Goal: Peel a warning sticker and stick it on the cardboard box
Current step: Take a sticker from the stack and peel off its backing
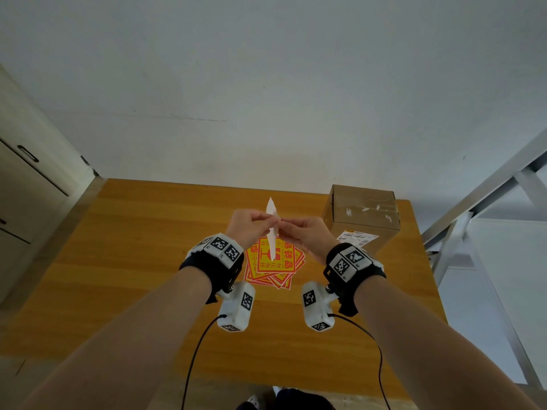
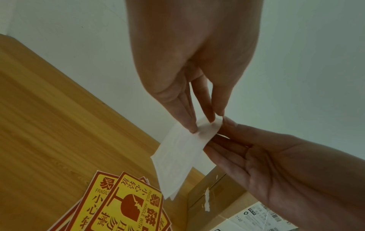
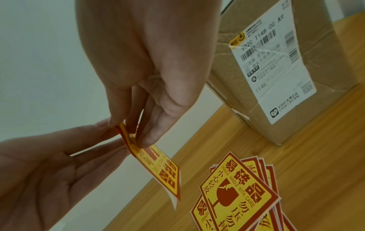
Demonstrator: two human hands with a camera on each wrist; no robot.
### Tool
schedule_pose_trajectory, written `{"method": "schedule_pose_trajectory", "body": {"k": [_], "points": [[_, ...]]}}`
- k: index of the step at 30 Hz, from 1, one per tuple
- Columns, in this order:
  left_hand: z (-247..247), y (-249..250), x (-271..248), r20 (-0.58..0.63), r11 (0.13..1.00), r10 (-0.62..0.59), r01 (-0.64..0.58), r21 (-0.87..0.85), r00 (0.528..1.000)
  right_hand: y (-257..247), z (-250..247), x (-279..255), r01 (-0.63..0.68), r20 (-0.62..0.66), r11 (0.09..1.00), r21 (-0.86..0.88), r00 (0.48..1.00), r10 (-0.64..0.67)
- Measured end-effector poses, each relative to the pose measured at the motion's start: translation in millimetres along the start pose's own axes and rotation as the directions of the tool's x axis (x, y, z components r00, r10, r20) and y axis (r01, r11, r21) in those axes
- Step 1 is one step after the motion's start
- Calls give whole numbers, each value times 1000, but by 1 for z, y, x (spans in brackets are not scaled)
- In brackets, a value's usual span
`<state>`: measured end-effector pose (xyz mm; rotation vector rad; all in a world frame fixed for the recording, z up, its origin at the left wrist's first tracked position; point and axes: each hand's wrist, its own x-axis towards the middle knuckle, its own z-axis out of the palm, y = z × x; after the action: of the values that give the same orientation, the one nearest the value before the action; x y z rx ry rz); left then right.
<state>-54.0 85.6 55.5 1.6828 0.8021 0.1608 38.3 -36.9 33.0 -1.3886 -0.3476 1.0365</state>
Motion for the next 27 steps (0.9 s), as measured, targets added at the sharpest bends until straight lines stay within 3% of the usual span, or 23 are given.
{"method": "schedule_pose_trajectory", "body": {"k": [11,19,23,27], "points": [[-3,-2,3,-9,996,15,-14,90,1000,1,2,3,-13,36,999,42,999,11],[-7,-2,-2,29,983,66,-69,168,997,-5,6,4,-63,-29,991,120,997,67],[-8,-2,1,32,981,93,-97,169,995,-6,8,4,-45,-50,999,23,998,46],[-9,-2,4,21,993,46,-48,110,999,-7,6,3,-10,-96,995,-95,995,1]]}}
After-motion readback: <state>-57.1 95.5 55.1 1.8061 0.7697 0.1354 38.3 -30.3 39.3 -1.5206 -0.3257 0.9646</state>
